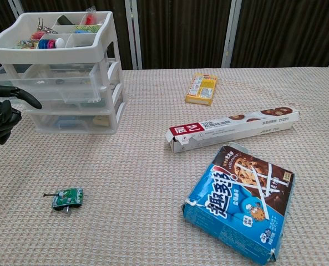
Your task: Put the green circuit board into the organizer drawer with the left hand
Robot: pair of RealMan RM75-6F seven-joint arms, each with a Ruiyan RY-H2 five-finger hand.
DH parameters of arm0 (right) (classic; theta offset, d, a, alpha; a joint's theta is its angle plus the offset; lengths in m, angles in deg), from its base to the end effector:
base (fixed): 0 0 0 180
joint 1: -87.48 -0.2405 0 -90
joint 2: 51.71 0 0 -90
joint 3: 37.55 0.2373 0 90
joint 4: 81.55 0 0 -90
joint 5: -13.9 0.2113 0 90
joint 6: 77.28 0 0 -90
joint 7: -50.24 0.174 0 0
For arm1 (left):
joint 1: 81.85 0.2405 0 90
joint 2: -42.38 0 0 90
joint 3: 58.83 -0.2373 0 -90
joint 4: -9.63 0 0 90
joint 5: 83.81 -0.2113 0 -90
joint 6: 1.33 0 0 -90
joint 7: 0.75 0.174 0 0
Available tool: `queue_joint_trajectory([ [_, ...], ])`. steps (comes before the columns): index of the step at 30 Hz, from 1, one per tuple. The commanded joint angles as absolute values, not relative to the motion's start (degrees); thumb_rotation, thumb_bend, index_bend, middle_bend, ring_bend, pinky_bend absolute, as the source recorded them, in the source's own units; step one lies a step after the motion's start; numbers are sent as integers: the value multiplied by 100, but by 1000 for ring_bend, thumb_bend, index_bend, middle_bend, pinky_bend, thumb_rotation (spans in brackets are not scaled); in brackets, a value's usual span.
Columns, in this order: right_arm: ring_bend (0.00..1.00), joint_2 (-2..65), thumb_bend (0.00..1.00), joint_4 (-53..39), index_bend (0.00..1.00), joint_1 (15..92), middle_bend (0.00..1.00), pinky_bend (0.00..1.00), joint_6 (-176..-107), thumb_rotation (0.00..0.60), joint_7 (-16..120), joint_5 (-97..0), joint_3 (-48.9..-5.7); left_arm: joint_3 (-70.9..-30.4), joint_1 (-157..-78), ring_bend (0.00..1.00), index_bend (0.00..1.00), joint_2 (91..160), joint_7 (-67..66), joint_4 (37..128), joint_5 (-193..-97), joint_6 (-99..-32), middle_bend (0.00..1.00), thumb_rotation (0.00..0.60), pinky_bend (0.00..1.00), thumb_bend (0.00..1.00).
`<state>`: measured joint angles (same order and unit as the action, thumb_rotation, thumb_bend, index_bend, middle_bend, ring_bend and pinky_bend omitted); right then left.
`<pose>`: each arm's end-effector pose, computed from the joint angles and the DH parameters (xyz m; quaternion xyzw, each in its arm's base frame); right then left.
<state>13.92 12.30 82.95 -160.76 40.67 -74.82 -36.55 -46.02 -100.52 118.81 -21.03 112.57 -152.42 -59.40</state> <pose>-0.2846 -0.1999 0.1262 0.6423 -0.3590 0.3453 0.5825 -0.1995 0.2809 0.0305 -0.4566 -0.6797 -0.4870 0.3039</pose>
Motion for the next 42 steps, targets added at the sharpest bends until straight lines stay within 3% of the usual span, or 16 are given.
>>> queue_joint_trajectory([
  [1, 0, 1392, 0, 1238, 67, 8297, 0, 0, -16080, 600, 4068, -7486, -3656, -4946, -9866, 767, 311, 11764, -1121, 11115, -16369, -6824, 878, 600, 656, 781],
  [6, 0, 1394, 0, 1245, 67, 8297, 0, 0, -16075, 600, 4055, -7493, -3664, -4935, -9812, 834, 256, 11809, 395, 10997, -17133, -7714, 955, 600, 703, 725],
  [10, 0, 1394, 0, 1251, 67, 8300, 0, 0, -16081, 600, 4053, -7502, -3667, -4824, -9873, 864, 248, 11669, 1092, 11283, -16895, -7656, 988, 600, 727, 724],
  [20, 0, 1394, 0, 1250, 67, 8296, 0, 0, -16065, 600, 4041, -7500, -3671, -4289, -10357, 866, 201, 11278, 2623, 11791, -15018, -6859, 991, 600, 729, 726],
  [29, 0, 1405, 0, 1254, 68, 8297, 0, 0, -16063, 600, 4008, -7509, -3678, -4161, -10872, 866, 209, 11313, 3556, 11820, -13524, -6612, 991, 600, 729, 730],
  [32, 0, 1405, 0, 1255, 68, 8297, 0, 0, -16068, 600, 4006, -7515, -3679, -4209, -10979, 866, 258, 11368, 3645, 11797, -13295, -6591, 991, 600, 729, 731],
  [38, 0, 1393, 0, 1260, 68, 8304, 0, 0, -16080, 600, 4025, -7518, -3678, -4330, -11102, 868, 549, 11443, 3628, 11781, -13115, -6606, 997, 600, 732, 742],
  [42, 0, 1387, 0, 1261, 68, 8303, 0, 0, -16088, 600, 4048, -7516, -3670, -4413, -11091, 872, 663, 11365, 3506, 11891, -13253, -6675, 998, 600, 733, 754],
])
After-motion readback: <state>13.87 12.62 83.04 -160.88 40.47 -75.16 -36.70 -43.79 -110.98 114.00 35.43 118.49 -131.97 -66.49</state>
